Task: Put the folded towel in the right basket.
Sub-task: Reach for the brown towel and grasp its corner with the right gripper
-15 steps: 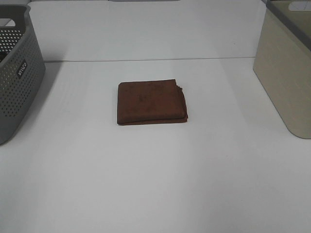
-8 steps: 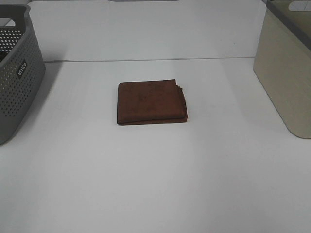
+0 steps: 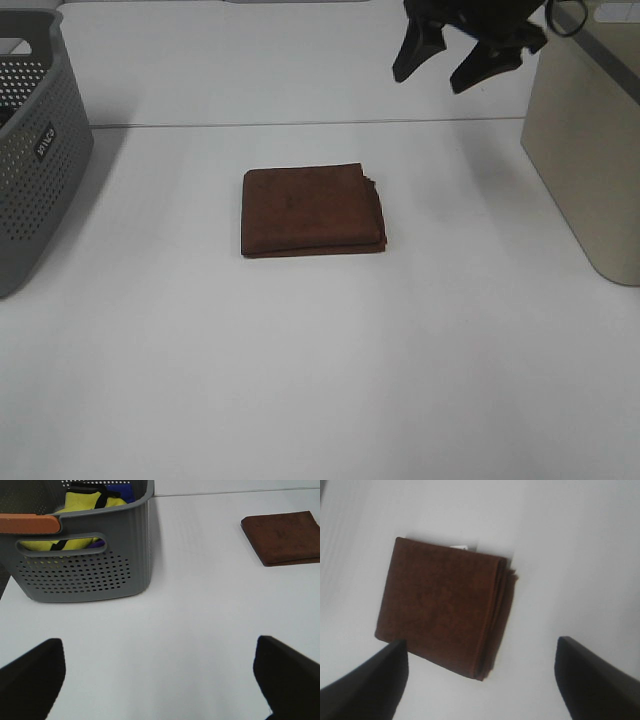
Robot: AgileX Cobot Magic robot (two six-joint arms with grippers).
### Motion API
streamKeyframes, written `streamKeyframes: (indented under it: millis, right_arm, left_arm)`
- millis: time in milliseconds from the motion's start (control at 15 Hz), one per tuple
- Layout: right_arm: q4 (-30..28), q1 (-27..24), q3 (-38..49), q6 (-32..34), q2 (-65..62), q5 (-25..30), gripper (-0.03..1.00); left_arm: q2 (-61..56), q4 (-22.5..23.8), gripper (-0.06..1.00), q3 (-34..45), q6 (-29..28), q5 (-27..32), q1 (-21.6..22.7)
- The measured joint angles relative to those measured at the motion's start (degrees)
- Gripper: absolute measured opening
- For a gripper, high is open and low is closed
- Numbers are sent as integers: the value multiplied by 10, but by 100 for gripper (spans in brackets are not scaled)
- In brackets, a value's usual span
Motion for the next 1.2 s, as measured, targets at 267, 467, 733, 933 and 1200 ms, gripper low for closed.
streamKeyframes:
  millis: [267,467,733,933,1200]
  right_arm:
    - [61,1,0,-1,72,14,76]
    - [96,1,-8,-10,132,31,76]
    - [119,1,-69,-11,202,49,76]
    - [120,1,-102,-11,238,50,76]
    - [163,1,-109,-16,262,51,76]
  left_arm:
    - [0,0,97,0,0,0,0]
    - [0,0,97,0,0,0,0]
    - [0,0,97,0,0,0,0]
    - [0,0,97,0,0,0,0]
    - [0,0,97,0,0,0,0]
